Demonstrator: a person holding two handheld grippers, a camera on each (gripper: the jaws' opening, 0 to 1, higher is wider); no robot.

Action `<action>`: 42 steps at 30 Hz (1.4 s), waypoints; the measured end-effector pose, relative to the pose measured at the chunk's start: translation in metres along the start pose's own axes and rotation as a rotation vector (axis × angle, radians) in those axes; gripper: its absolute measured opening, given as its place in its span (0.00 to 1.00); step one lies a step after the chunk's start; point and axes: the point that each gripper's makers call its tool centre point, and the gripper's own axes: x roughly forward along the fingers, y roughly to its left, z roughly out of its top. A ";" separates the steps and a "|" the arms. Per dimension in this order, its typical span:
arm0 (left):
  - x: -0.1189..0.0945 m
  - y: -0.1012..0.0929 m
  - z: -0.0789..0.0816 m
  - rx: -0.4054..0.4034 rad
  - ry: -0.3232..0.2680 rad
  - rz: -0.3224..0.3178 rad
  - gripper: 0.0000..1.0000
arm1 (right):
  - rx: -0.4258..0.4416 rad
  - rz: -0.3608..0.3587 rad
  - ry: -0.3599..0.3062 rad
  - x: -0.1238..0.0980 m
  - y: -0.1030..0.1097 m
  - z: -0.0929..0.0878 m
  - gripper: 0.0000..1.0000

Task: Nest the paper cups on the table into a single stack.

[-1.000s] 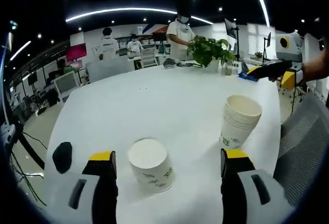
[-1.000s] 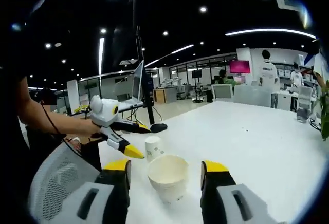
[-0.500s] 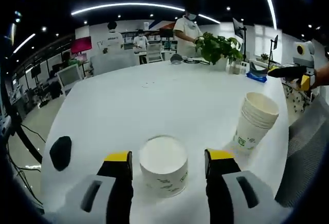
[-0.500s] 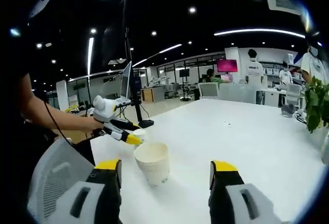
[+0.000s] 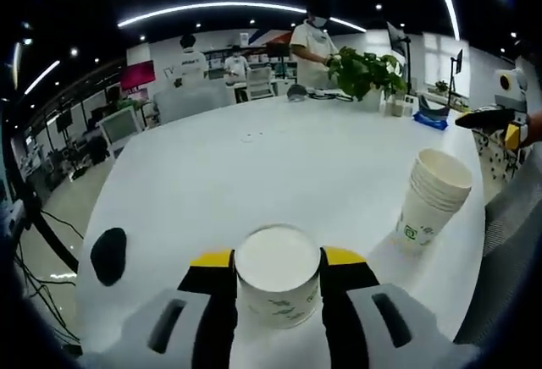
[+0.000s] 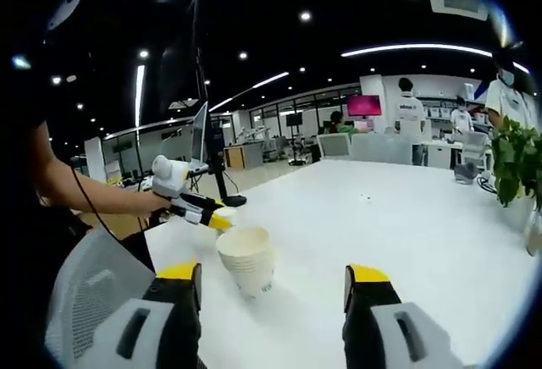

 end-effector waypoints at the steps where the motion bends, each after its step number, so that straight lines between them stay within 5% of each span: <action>1: -0.003 -0.001 0.003 0.003 -0.001 0.002 0.36 | 0.004 0.002 -0.002 0.000 0.001 0.001 0.69; 10: -0.032 -0.026 0.044 -0.025 -0.040 -0.042 0.36 | 0.013 0.022 -0.045 0.004 0.010 0.017 0.68; 21: -0.084 -0.083 0.135 -0.019 -0.141 -0.141 0.36 | 0.015 0.104 -0.089 0.016 0.033 0.035 0.62; 31: -0.096 -0.135 0.166 -0.025 -0.205 -0.291 0.36 | -0.003 0.218 -0.062 0.029 0.061 0.032 0.55; 35: -0.099 -0.152 0.175 -0.056 -0.246 -0.385 0.36 | 0.036 0.251 -0.087 0.031 0.067 0.037 0.54; 42: -0.102 -0.164 0.181 -0.061 -0.272 -0.454 0.36 | 0.076 0.289 -0.162 0.031 0.074 0.056 0.48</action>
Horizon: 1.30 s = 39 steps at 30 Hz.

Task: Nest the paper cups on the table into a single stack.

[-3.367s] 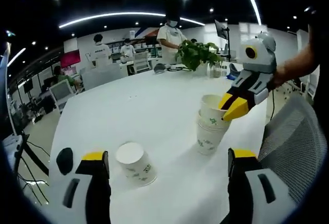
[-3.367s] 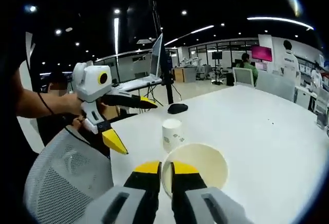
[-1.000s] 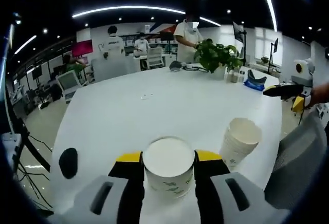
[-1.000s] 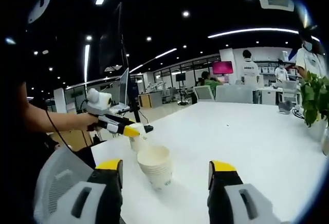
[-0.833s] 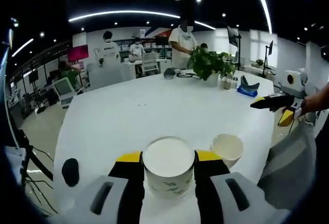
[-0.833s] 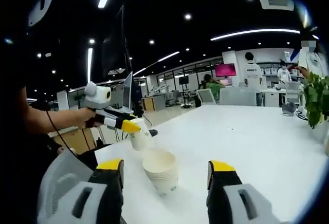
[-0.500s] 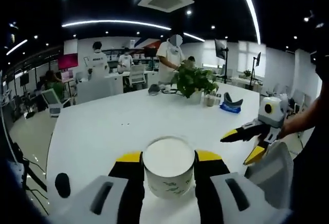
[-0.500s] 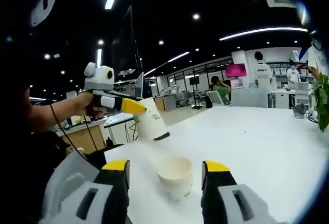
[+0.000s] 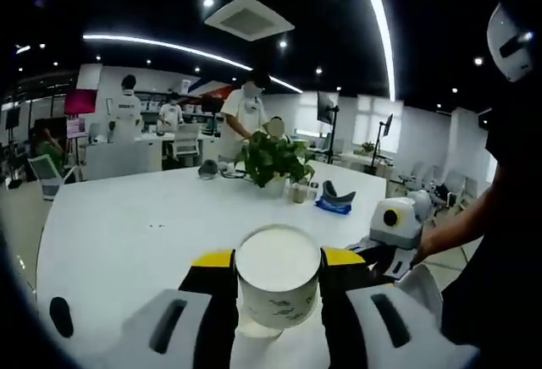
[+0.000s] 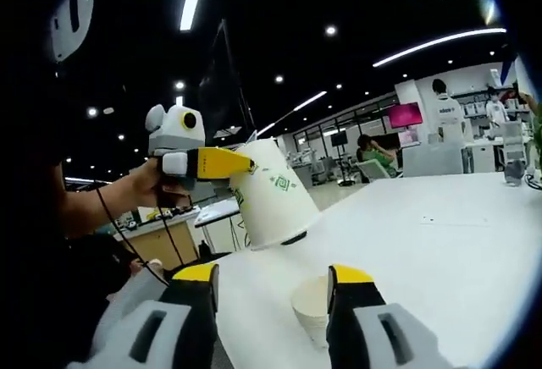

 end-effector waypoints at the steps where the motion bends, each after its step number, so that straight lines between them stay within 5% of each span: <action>1: 0.001 -0.002 -0.001 0.004 0.006 -0.010 0.36 | 0.006 0.005 -0.008 0.000 0.001 0.002 0.46; 6: 0.003 -0.013 -0.004 0.014 0.011 -0.060 0.36 | 0.074 0.042 -0.017 0.001 0.008 0.005 0.30; 19: -0.001 -0.019 -0.025 0.030 0.057 -0.123 0.36 | 0.182 0.039 -0.073 -0.008 0.006 0.014 0.24; 23: -0.004 -0.019 -0.036 0.002 0.086 -0.150 0.35 | 0.319 0.053 -0.137 -0.012 0.003 0.024 0.19; 39: -0.007 -0.019 -0.080 0.017 0.207 -0.212 0.35 | 0.315 0.078 -0.134 -0.017 0.003 0.032 0.05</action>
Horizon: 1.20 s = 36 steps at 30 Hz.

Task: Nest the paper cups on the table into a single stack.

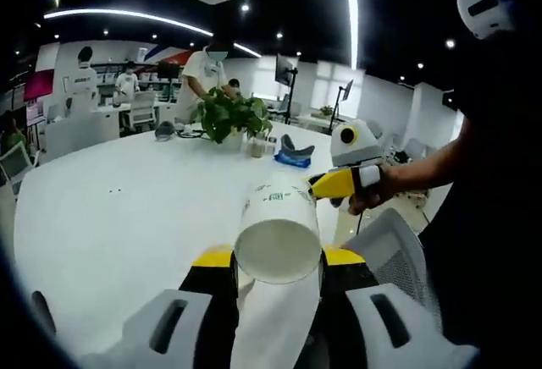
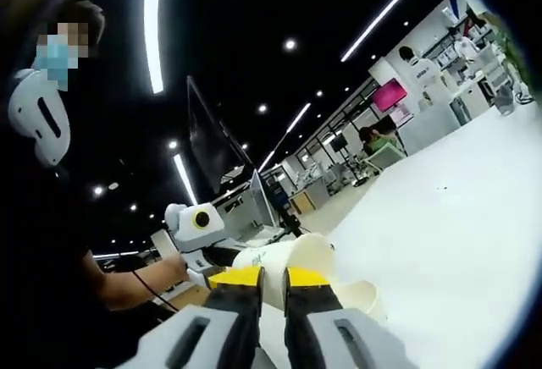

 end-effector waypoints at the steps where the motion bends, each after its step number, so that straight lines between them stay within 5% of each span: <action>1: 0.001 -0.001 -0.002 -0.008 0.002 -0.004 0.35 | 0.002 0.003 -0.001 0.000 0.001 0.001 0.05; 12: 0.009 0.005 -0.018 0.023 0.033 0.027 0.32 | -0.029 0.019 0.045 0.000 0.007 -0.004 0.00; 25: 0.000 0.020 -0.026 0.071 0.012 0.128 0.71 | -0.149 -0.031 0.129 0.002 -0.004 -0.004 0.00; 36: -0.012 0.031 -0.037 0.098 0.001 0.214 0.86 | -0.303 -0.083 0.288 0.010 -0.025 -0.006 0.00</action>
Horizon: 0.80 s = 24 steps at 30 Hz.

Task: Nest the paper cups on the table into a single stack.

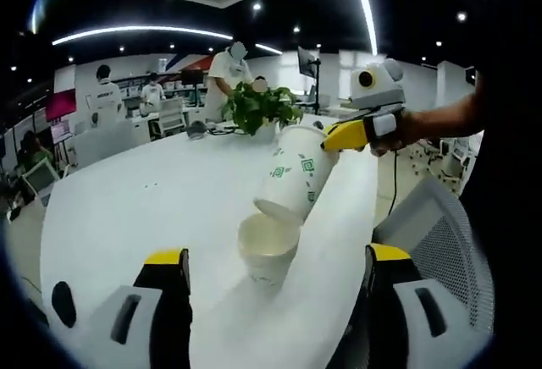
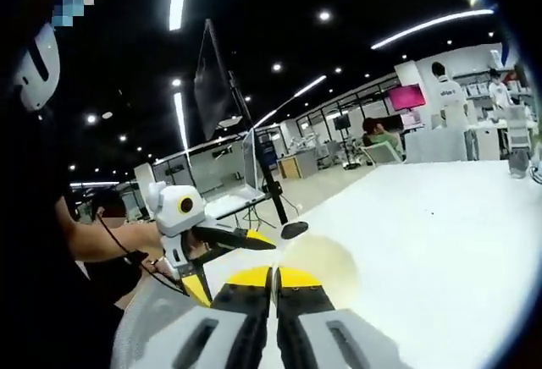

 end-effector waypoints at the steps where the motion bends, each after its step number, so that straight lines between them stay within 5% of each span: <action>1: -0.001 0.001 -0.001 0.001 -0.002 0.005 0.87 | -0.018 -0.003 0.026 0.001 -0.002 -0.002 0.00; 24: -0.008 0.004 -0.019 0.010 -0.019 0.062 0.99 | -0.332 0.063 0.335 0.026 -0.010 -0.028 0.00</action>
